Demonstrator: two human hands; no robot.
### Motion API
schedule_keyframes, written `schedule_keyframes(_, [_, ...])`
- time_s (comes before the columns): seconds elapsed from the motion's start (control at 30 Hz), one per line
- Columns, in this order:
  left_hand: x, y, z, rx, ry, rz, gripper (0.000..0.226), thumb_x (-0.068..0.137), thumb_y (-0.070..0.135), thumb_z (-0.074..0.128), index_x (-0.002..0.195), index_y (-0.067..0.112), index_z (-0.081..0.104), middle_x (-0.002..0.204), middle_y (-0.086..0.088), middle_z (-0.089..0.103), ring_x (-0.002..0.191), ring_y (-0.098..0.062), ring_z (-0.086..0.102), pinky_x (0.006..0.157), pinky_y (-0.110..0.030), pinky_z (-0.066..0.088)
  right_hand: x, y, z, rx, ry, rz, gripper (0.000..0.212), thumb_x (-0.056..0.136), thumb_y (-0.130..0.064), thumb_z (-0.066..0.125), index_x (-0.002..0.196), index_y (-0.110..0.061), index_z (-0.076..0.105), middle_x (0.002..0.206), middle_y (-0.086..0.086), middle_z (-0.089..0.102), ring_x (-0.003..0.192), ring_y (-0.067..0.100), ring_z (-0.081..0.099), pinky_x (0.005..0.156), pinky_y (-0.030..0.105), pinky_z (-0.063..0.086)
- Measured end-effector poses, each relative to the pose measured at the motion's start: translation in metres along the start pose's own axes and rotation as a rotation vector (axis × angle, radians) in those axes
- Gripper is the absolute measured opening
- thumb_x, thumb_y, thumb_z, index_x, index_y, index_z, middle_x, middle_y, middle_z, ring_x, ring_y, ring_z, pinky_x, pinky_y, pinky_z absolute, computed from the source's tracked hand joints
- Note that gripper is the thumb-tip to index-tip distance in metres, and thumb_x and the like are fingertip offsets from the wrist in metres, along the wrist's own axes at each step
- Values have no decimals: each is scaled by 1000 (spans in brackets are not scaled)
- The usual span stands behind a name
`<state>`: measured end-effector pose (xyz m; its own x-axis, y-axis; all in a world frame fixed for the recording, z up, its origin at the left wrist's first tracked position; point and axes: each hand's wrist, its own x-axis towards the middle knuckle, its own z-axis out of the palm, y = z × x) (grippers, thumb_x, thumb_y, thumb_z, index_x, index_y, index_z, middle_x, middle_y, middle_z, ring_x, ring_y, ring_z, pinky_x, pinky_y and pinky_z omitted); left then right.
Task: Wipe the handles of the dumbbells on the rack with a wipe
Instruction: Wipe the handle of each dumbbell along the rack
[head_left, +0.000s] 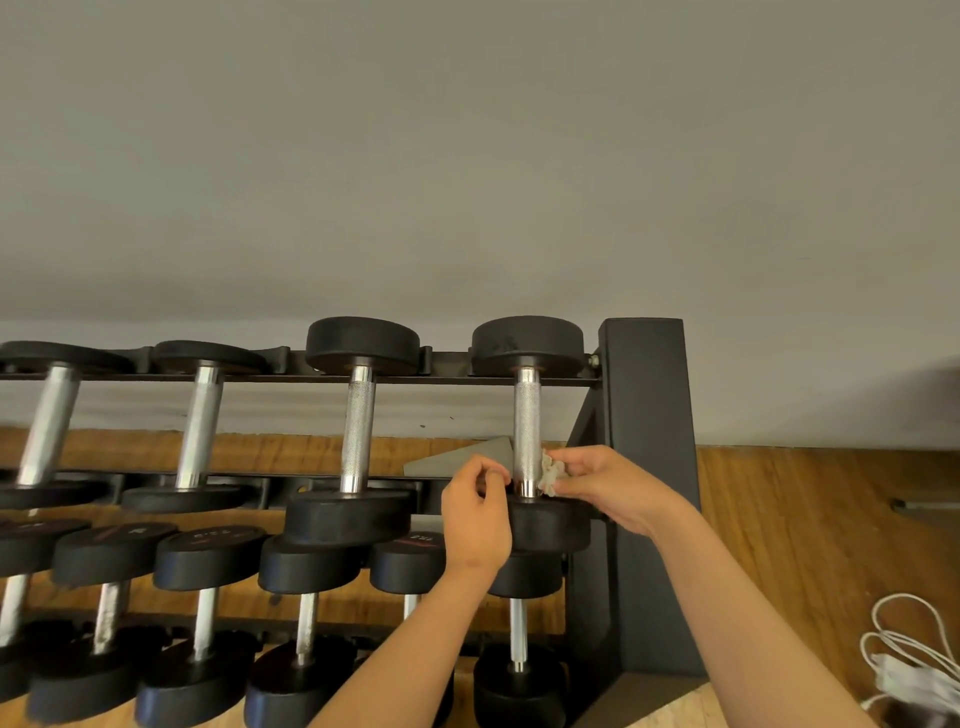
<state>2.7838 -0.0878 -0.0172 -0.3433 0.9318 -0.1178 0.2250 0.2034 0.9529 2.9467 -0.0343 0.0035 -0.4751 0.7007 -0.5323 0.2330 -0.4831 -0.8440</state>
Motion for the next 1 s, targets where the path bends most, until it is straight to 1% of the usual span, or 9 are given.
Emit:
schedule_keyframes(0.13, [-1,1,0,-1,-1,10,24,95,0,48,77,8,61,73,0,60,72,-3,58,68,-10,44,7,3,3,-114,113,-14,36,85,-6,69,120,-14,65,104,-6,72,93,1,68,70,9,49])
schedule_keyframes(0.3, [-1,1,0,6,-1,25,25,95,0,48,76,10,60,72,2,60,73,-4,58,68,-8,43,19,8,11,-178,199,8,43,79,-21,77,119,-7,64,105,3,71,85,9,70,81,21,55])
schedule_keyframes(0.43, [-1,1,-1,1,-1,24,25,95,0,48,76,10,60,72,1,60,72,-4,58,67,-9,43,21,5,17,-218,302,-65,20,81,-29,75,98,-21,69,87,-1,71,75,9,66,70,12,48])
schedule_keyframes(0.5, [-1,1,-1,5,2,22,25,95,0,48,76,9,61,72,1,60,72,-5,58,68,-10,44,21,9,17,-174,341,-105,10,82,-28,74,88,-20,72,80,1,72,73,10,67,76,20,50])
schedule_keyframes(0.57, [-1,2,0,6,5,14,24,95,0,48,77,7,61,72,1,60,72,-4,58,68,-10,44,19,14,15,-69,401,-107,14,84,-22,73,85,-9,74,77,4,73,70,11,67,79,27,52])
schedule_keyframes(0.67, [-1,3,0,3,4,9,24,95,-1,47,77,6,61,71,1,60,72,-3,58,68,-10,44,19,15,16,-48,392,-113,14,85,-20,71,97,-13,74,88,0,74,81,8,69,84,26,52])
schedule_keyframes(0.77, [-2,4,0,-1,5,3,25,95,0,47,76,8,61,72,1,60,72,-3,58,68,-10,44,26,8,20,-74,335,-127,28,86,-23,71,113,-22,66,102,-6,71,95,7,67,87,22,51])
schedule_keyframes(0.83, [-2,3,0,3,6,6,26,95,0,47,75,9,61,71,1,60,72,-4,58,69,-10,44,29,8,19,-76,370,-125,28,85,-24,72,111,-23,63,104,-6,69,96,8,65,83,19,50])
schedule_keyframes(1.0, [-1,2,1,-1,6,5,26,95,0,48,75,10,61,71,2,60,72,-5,58,69,-12,45,29,15,13,-50,503,-124,27,85,-22,72,109,-13,64,104,2,69,98,16,65,89,29,52])
